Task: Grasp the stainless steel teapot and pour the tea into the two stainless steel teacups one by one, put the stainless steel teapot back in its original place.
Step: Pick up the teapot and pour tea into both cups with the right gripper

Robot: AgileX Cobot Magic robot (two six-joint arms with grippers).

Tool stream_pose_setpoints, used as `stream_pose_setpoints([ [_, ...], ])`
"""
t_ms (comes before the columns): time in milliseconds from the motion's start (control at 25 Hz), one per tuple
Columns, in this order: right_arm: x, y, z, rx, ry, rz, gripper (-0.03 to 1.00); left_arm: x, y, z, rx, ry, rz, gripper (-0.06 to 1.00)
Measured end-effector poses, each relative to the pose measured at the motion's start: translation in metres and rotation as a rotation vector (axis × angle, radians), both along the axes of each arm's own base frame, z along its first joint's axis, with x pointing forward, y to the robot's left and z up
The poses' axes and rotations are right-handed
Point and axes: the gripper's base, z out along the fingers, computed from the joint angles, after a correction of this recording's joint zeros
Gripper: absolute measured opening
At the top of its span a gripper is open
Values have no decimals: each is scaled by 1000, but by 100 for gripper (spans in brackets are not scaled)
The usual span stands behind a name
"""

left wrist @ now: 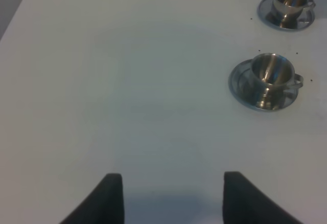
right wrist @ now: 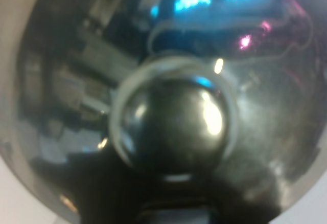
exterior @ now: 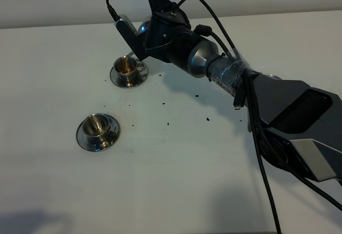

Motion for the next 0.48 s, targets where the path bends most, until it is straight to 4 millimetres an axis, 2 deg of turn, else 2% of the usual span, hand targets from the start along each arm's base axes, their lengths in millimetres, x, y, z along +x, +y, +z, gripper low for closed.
stream_pose_setpoints([
  [480,2,-2,4,-59,-54,12,18,0,0,0,0,0,0,47],
])
